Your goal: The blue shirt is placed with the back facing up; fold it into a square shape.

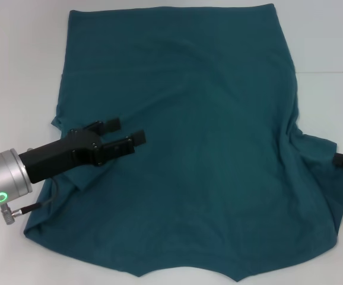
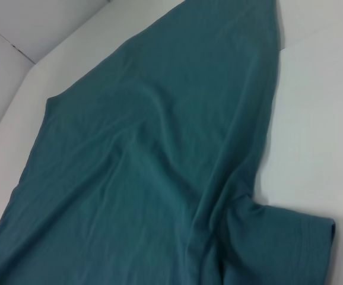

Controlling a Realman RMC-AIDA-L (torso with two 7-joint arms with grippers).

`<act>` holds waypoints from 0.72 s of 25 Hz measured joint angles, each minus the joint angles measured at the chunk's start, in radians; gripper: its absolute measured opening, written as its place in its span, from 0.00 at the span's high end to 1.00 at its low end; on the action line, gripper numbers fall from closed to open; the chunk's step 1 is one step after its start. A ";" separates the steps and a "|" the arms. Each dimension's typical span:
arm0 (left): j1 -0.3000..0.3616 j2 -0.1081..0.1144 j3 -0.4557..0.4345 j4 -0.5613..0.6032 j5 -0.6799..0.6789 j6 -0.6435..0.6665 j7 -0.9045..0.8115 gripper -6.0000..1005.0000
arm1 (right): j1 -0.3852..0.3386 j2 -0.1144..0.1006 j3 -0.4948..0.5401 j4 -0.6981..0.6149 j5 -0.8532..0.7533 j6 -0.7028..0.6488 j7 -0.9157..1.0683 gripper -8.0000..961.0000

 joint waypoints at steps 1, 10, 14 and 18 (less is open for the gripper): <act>0.000 0.000 0.000 0.000 0.000 -0.001 0.000 0.07 | 0.000 0.000 0.000 0.000 0.000 0.001 0.000 0.59; 0.000 0.000 0.002 0.000 0.000 -0.007 0.000 0.08 | -0.001 0.008 0.053 0.000 0.006 0.008 -0.035 0.99; 0.000 0.000 0.003 0.000 -0.002 -0.008 0.000 0.08 | 0.000 0.004 0.071 0.000 0.007 0.015 -0.048 0.99; -0.003 0.000 0.003 0.000 -0.003 -0.008 -0.002 0.08 | 0.014 -0.004 0.072 -0.009 0.007 0.031 -0.048 0.99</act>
